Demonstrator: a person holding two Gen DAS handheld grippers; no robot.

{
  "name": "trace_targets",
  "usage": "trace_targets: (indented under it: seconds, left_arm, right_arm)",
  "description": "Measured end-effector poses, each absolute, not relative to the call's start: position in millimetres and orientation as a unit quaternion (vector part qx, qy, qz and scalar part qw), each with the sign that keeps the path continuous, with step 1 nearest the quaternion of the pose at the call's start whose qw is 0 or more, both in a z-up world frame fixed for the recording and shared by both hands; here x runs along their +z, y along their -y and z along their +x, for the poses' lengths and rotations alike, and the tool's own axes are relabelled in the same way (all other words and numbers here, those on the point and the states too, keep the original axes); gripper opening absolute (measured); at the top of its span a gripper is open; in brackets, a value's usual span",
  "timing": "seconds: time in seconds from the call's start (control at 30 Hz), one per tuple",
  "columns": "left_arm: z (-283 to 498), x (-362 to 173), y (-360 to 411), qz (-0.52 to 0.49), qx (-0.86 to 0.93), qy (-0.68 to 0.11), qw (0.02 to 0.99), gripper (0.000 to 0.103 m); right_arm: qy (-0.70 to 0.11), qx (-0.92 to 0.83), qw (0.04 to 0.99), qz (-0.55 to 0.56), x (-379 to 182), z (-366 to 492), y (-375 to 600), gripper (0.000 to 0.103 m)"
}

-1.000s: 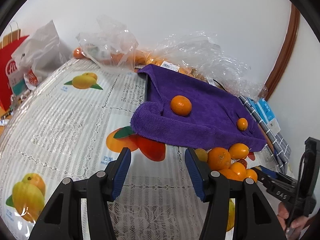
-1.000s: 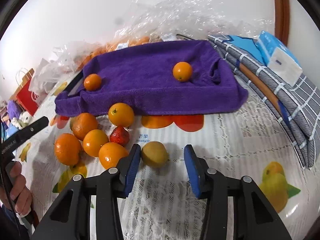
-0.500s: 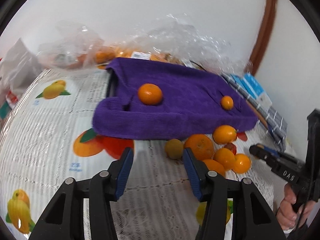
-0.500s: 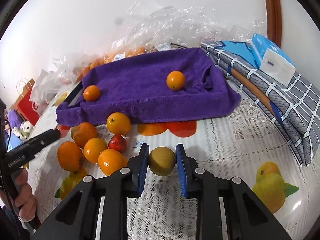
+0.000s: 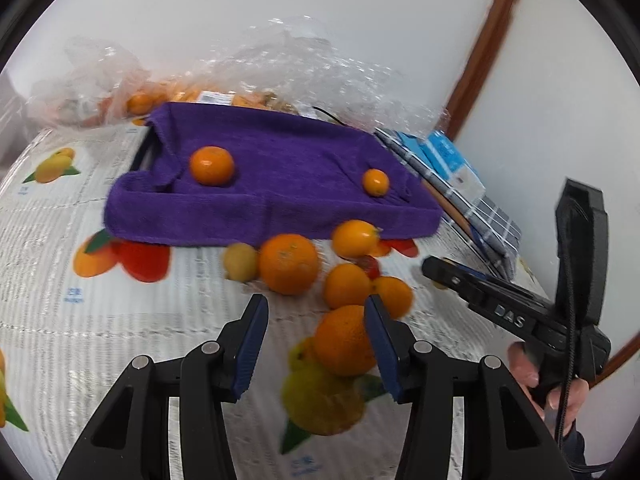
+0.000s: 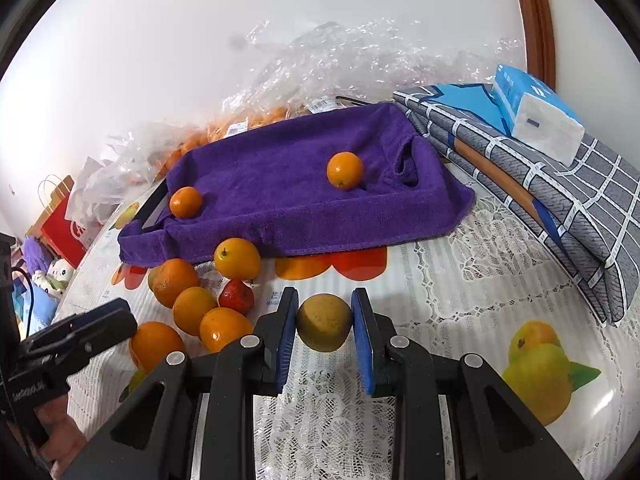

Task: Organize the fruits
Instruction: 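Grasp a large orange with the left gripper while the right gripper grasps the yellow-green fruit, then carry the left gripper's orange onto the towel while the right gripper carries the yellow-green fruit there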

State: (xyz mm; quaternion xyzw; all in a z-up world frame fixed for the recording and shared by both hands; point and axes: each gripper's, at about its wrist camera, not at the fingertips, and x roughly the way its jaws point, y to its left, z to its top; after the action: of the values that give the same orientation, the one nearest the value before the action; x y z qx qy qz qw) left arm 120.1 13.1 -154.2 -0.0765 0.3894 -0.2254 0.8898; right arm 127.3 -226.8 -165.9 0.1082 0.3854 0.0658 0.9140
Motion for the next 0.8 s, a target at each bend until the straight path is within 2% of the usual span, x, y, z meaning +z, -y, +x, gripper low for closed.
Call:
trace_targets:
  seconds: [0.23,0.33,0.37,0.47,0.7,0.8]
  left_arm:
    - [107,-158,16,-0.044,-0.265,-0.406,0.873,0.05]
    - [109,-161,28,-0.042,-0.267,-0.416,0.869,0.047]
    - [109,-163,32,-0.036,-0.268,-0.419,0.867,0.041]
    - [105,-162,40,-0.014,-0.268,-0.41,0.872,0.04]
    - [102,-155,-4,0.019,-0.162,-0.39,0.906,0.04]
    - [113,-159,-33,-0.022,-0.131,-0.399,0.907,0.04]
  right_arm:
    - [-0.375,0.058,0.917,0.121,-164,124,235,0.028]
    - [-0.372,0.047,0.918,0.127,-163,121,240,0.028]
    - [-0.369,0.04,0.92,0.127,-163,120,243,0.028]
    - [-0.364,0.025,0.921,0.134,-162,117,249,0.028]
    - [-0.362,0.024,0.922,0.132,-161,117,250,0.028]
    - [-0.364,0.027,0.923,0.125,-161,117,247,0.027]
